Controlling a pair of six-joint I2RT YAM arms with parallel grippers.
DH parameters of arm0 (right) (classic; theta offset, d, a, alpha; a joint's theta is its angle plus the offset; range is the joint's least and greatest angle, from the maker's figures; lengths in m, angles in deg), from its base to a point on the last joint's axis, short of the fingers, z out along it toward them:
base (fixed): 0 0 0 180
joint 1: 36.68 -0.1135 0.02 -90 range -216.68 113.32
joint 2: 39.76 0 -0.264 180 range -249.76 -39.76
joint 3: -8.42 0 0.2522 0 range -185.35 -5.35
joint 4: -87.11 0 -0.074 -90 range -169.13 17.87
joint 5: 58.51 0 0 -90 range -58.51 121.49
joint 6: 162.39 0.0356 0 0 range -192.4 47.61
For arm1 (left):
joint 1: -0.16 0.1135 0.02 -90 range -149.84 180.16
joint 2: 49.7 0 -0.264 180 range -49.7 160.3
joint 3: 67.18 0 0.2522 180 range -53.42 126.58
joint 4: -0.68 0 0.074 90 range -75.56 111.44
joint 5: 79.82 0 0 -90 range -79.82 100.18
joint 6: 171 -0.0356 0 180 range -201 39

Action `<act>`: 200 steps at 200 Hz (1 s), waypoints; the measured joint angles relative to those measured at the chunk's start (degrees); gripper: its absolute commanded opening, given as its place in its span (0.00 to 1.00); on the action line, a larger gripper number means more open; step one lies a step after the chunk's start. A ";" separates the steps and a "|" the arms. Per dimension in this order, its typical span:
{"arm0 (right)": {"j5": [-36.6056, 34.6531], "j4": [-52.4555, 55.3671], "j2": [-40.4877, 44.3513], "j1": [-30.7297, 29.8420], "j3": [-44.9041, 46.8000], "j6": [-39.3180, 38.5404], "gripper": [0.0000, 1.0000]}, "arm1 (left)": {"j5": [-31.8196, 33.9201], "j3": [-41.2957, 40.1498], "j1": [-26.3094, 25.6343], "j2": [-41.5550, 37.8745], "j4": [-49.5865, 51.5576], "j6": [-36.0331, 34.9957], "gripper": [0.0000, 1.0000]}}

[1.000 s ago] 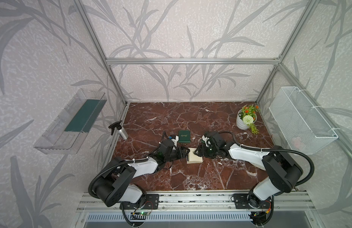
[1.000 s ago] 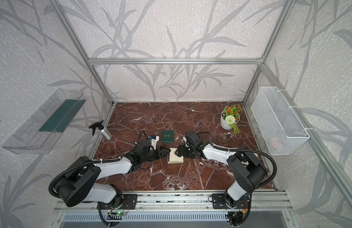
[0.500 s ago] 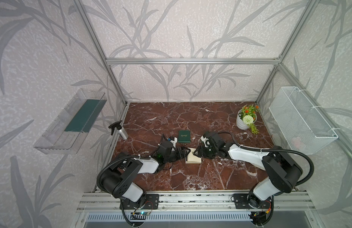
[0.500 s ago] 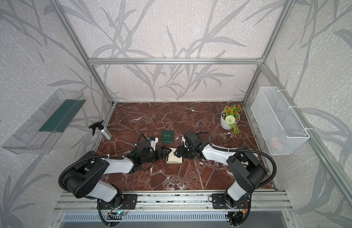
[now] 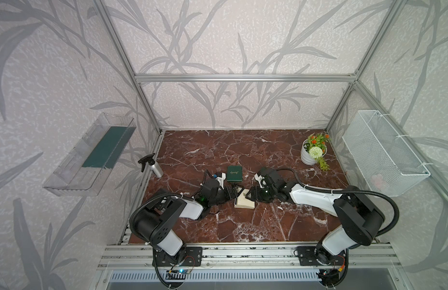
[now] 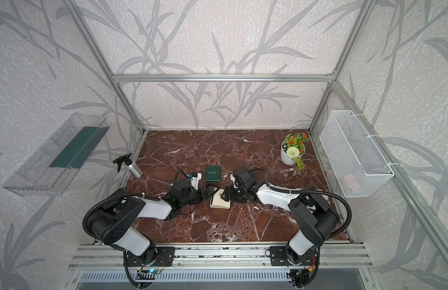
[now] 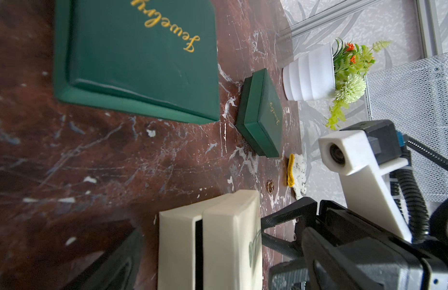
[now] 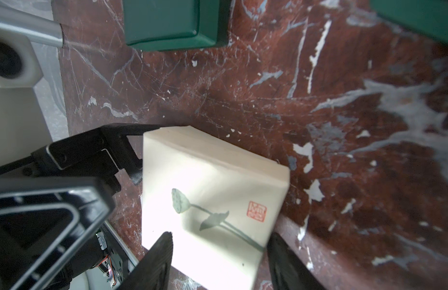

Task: Take the rings out of the lift-off lid box
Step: Close the lid on the jewelry box.

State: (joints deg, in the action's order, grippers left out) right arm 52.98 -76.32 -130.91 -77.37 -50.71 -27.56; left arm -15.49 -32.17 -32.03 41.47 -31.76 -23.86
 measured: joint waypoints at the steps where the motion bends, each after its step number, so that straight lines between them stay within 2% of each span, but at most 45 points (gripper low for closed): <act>1: 0.00 0.00 0.00 0.00 0.00 0.02 0.61 | -0.02 0.00 0.00 0.00 0.02 0.00 0.96; 200: 0.37 0.02 -0.22 -1.46 -1.84 1.01 0.60 | -1.18 0.42 -0.28 1.22 -0.81 1.88 0.93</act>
State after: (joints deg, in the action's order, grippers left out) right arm 53.35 -76.30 -131.13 -78.83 -52.55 -26.55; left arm -16.67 -31.75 -32.31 42.70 -32.56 -21.98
